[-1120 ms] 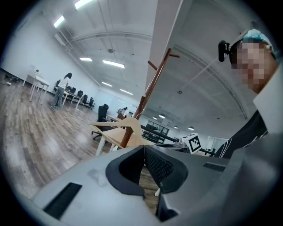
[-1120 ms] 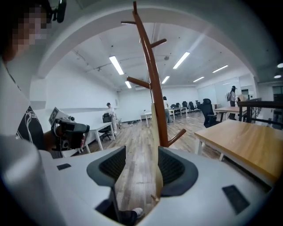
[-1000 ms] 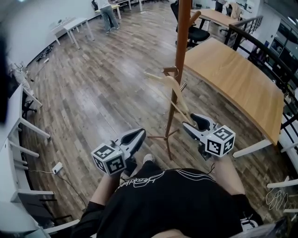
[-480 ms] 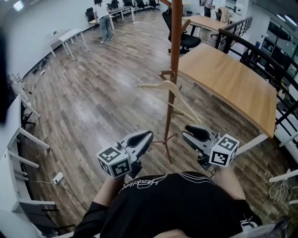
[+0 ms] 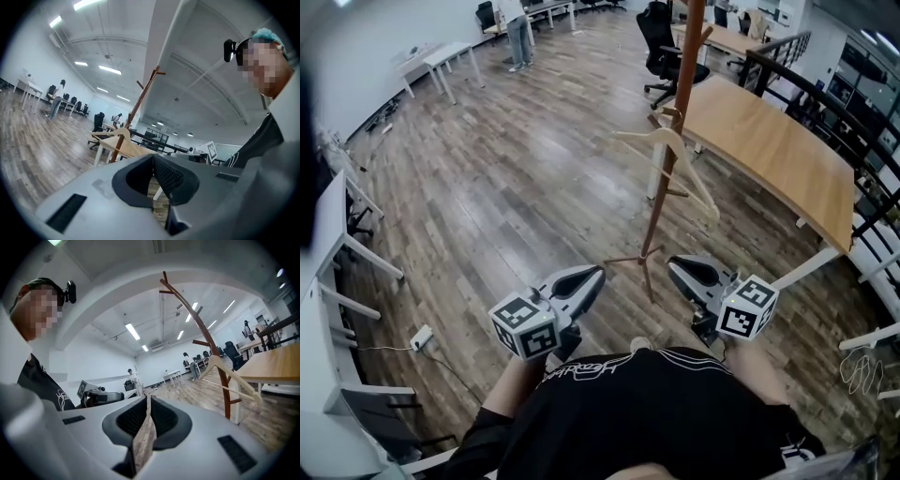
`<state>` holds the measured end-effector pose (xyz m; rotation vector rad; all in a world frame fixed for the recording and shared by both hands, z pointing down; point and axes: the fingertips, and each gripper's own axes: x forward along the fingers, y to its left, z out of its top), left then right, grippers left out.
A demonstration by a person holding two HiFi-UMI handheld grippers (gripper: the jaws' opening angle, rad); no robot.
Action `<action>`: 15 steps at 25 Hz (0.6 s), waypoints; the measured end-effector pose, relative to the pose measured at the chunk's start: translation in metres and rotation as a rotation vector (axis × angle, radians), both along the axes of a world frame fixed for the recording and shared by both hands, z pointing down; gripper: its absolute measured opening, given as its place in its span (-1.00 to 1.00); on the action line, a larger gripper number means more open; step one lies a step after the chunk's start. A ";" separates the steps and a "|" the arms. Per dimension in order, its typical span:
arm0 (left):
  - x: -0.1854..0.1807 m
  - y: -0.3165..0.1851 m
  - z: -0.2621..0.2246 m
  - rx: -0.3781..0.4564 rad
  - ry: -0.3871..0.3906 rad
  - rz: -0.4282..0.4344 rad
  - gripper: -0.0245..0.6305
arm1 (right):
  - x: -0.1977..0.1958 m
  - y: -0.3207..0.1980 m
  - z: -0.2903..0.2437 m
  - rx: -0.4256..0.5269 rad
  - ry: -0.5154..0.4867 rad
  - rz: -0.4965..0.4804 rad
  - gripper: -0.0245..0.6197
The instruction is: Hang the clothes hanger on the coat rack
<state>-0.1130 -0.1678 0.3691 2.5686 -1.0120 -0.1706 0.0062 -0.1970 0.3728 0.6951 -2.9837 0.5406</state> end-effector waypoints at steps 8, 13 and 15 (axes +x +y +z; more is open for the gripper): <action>-0.001 0.065 0.000 0.019 -0.012 0.074 -0.90 | -0.017 0.077 0.001 0.042 0.000 0.013 -0.78; 0.005 0.091 0.000 0.026 -0.005 0.119 -0.90 | -0.012 0.108 0.003 0.005 -0.040 0.030 -0.79; 0.009 0.100 0.001 0.028 -0.001 0.138 -0.90 | -0.008 0.118 0.002 -0.021 -0.079 0.032 -0.79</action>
